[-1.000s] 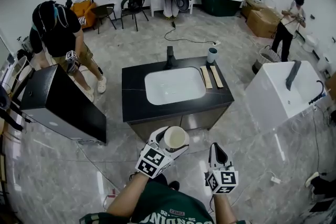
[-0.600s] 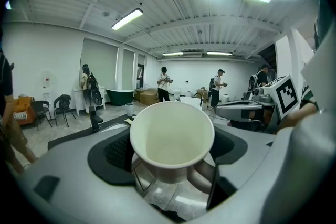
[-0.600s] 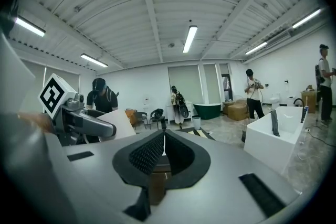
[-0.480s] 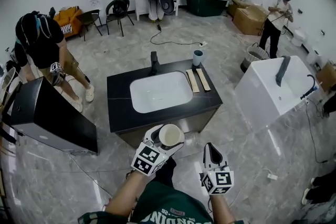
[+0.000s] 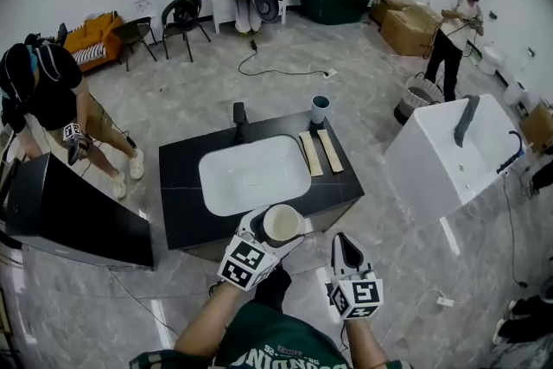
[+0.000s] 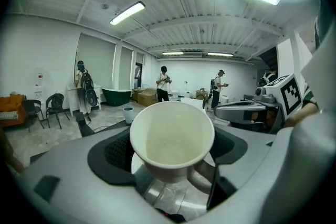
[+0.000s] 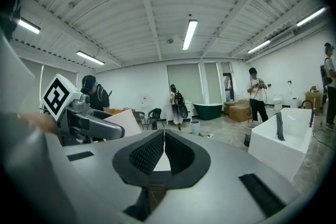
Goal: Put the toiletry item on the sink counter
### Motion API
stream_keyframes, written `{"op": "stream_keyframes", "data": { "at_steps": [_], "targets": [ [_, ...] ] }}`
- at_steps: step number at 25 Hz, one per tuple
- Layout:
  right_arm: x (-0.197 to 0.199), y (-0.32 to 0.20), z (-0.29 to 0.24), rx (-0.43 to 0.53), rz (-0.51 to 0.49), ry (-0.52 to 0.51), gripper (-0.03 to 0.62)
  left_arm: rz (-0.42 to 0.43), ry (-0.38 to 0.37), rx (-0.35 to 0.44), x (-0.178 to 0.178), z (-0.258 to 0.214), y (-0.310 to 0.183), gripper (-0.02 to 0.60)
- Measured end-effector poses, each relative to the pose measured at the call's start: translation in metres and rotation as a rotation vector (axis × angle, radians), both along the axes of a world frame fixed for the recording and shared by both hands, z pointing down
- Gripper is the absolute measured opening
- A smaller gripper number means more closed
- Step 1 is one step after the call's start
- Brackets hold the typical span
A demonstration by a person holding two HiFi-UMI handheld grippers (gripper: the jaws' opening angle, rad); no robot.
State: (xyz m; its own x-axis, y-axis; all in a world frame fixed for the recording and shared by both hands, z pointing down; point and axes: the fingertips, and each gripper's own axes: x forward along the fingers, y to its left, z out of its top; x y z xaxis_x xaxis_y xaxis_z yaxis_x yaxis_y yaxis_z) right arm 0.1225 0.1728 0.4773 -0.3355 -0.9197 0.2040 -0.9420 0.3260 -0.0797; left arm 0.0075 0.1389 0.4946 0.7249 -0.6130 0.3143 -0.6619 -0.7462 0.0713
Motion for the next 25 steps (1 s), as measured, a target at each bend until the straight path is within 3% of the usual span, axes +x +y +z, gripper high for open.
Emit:
{"op": "stream_keyframes", "data": {
  "at_steps": [15, 25],
  "targets": [
    [0.001, -0.191, 0.006, -0.053, -0.033, 0.029, 0.043, -0.020, 0.017, -0.066, 0.010, 0.024, -0.191, 0.428],
    [-0.022, -0.289, 0.016, -0.090, -0.107, 0.044, 0.043, -0.074, 0.000, -0.092, -0.004, 0.034, -0.278, 0.428]
  ]
}}
